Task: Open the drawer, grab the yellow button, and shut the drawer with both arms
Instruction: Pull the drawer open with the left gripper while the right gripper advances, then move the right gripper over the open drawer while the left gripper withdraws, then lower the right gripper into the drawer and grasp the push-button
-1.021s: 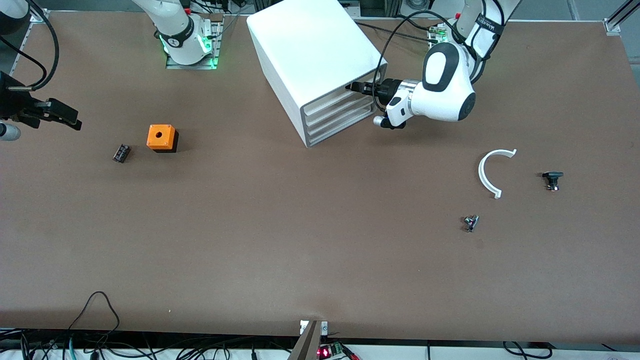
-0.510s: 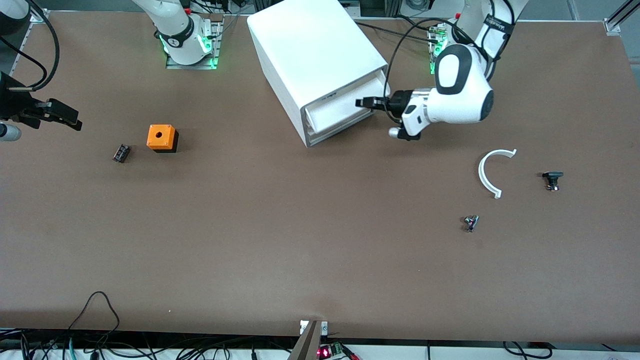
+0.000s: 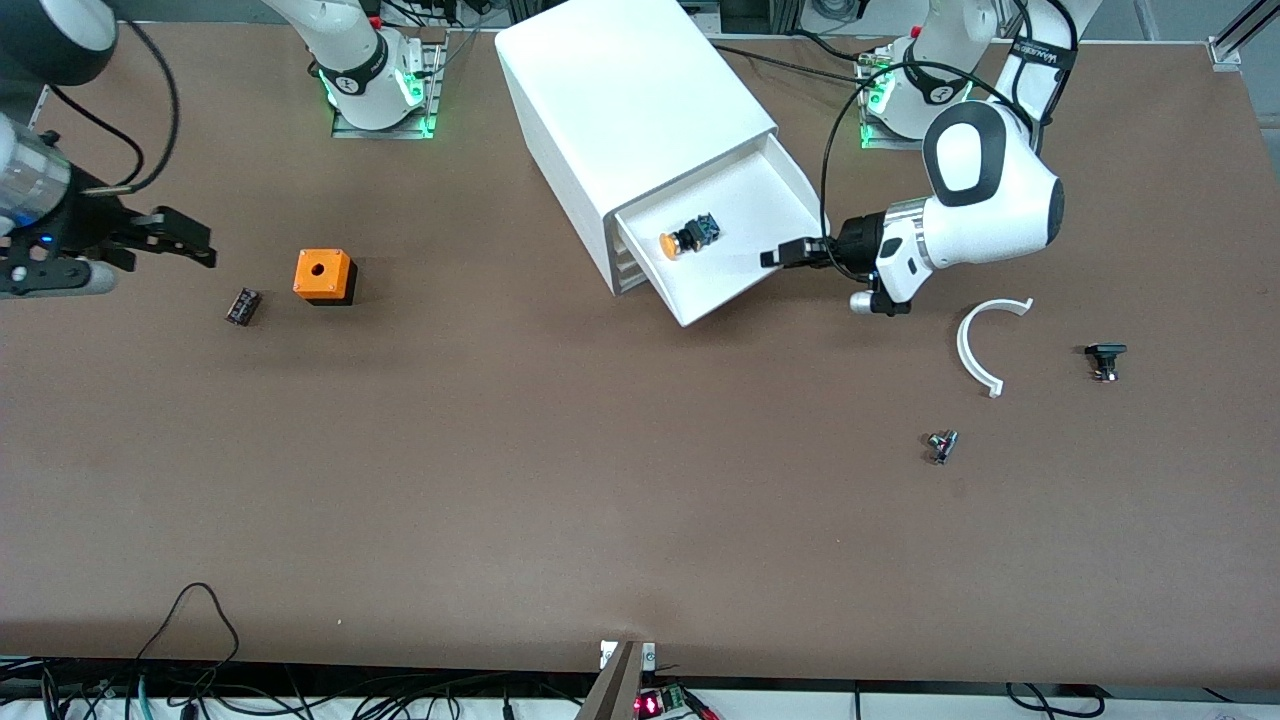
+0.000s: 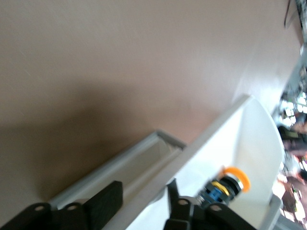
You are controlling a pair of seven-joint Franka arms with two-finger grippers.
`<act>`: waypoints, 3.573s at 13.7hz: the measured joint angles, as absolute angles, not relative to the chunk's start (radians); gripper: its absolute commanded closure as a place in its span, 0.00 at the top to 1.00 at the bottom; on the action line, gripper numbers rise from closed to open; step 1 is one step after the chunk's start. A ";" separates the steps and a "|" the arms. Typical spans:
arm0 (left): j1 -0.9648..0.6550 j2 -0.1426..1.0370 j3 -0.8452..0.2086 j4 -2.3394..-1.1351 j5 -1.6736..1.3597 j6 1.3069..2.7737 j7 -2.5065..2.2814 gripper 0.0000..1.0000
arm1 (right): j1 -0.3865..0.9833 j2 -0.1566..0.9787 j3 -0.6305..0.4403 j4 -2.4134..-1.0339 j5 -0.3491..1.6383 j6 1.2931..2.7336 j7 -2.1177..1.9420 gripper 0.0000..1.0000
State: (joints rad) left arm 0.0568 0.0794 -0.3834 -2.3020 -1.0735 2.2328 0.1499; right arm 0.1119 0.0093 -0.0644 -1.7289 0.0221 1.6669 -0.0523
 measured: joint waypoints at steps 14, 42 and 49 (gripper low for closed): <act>0.092 -0.008 -0.143 -1.885 -0.222 1.901 0.110 1.00 | 0.709 0.180 -0.051 -1.543 0.075 1.723 -0.114 1.00; 0.100 -0.029 -0.066 -1.681 -0.020 1.656 0.110 1.00 | 0.869 0.726 0.036 -1.120 0.094 1.869 -0.885 0.72; 0.100 -0.029 -0.066 -1.677 -0.020 1.656 0.110 1.00 | 0.875 0.738 0.034 -1.090 0.094 1.873 -0.885 0.28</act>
